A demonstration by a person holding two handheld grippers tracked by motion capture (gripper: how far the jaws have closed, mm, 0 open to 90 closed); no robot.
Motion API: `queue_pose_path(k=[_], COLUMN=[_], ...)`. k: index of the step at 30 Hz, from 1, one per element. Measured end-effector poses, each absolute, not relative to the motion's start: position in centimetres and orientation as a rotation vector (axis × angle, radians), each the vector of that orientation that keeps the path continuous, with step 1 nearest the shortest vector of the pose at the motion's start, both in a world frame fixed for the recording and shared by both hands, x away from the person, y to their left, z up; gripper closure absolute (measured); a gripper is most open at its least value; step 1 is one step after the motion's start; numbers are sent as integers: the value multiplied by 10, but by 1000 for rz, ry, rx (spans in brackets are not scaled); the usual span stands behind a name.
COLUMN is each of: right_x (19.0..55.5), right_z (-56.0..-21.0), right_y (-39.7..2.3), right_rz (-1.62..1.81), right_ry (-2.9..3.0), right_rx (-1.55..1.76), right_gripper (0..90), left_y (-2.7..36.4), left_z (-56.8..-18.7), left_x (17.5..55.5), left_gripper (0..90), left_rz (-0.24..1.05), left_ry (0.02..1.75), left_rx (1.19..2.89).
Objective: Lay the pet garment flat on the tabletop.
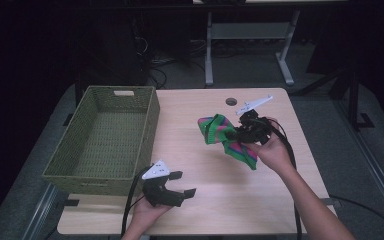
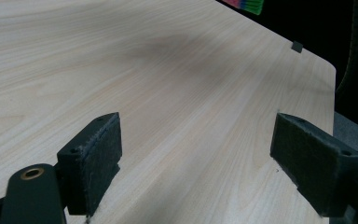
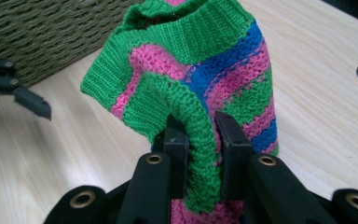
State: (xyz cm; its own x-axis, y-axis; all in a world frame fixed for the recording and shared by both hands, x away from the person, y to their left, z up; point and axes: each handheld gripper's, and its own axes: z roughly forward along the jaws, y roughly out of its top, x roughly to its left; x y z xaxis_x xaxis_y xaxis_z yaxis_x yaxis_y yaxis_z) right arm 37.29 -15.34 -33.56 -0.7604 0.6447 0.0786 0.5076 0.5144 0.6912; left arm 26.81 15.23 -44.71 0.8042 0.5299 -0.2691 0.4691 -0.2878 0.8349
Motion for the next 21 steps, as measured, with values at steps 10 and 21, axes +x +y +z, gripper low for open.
queue_pose_path(k=[10, 21], right_x=[341, 316], right_z=[-328, -351], right_y=[-161, -163], right_rz=[1140, 1124], right_ry=[2547, 2569], right_rx=[962, 989], right_gripper=[763, 763], left_y=[152, 154], left_z=[-446, -445], left_x=[268, 267], left_gripper=[163, 163], left_rz=[76, 90], left_ry=[753, 752], left_rx=[1922, 1902])
